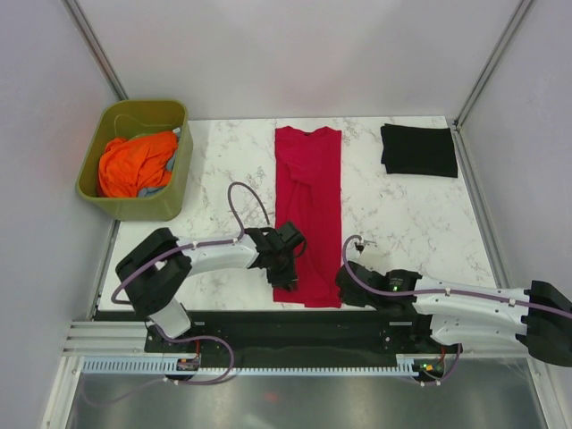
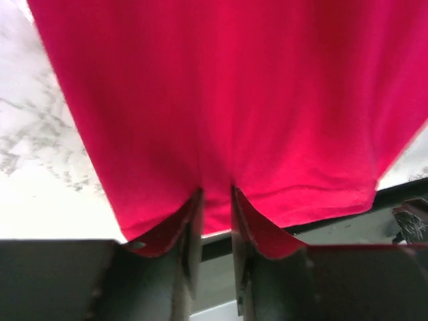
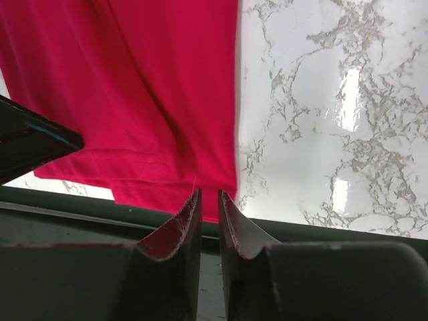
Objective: Fold and stack the t-shirts
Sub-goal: Fold the tshirt
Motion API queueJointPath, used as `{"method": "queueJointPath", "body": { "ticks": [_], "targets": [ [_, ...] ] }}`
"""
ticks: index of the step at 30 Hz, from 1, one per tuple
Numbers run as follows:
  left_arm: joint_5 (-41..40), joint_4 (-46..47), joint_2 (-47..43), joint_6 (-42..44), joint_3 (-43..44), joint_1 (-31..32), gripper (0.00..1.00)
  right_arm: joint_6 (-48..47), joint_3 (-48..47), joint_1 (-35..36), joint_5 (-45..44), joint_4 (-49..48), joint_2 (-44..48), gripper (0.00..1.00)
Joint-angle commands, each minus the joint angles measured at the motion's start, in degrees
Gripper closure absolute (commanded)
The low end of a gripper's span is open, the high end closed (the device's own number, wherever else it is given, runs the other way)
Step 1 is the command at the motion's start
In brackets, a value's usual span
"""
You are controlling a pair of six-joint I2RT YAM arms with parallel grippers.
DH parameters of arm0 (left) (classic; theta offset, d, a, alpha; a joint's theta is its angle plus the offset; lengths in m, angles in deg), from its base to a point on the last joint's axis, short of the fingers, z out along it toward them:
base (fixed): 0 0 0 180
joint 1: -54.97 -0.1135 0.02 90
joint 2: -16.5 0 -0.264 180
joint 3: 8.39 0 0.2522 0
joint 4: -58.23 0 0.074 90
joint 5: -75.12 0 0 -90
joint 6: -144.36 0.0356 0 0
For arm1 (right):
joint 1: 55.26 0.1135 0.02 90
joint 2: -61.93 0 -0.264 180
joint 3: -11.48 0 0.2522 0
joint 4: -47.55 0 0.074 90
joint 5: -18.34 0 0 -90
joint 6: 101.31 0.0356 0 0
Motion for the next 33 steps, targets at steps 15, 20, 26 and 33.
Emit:
{"method": "queueJointPath", "body": {
  "ticks": [15,20,26,33],
  "targets": [
    [-4.64,-9.72,0.29,-1.88,3.44,2.61,0.88,-2.12,-0.49,-0.14,-2.19,-2.3,-0.89,0.76],
    [-4.55,-9.72,1.36,-1.35,4.85,2.69,0.98,-2.03,-0.49,-0.23,-2.1,-2.65,-1.41,0.75],
    [-4.64,-9.89,-0.75,-1.26,5.46,2.78,0.88,-2.03,-0.14,-0.23,-1.92,-3.35,-1.94,0.75],
    [-4.47,-9.72,0.3,-1.61,5.11,3.05,0.97,-2.03,0.56,-0.14,-1.31,-4.41,-2.21,0.75]
  ]
}}
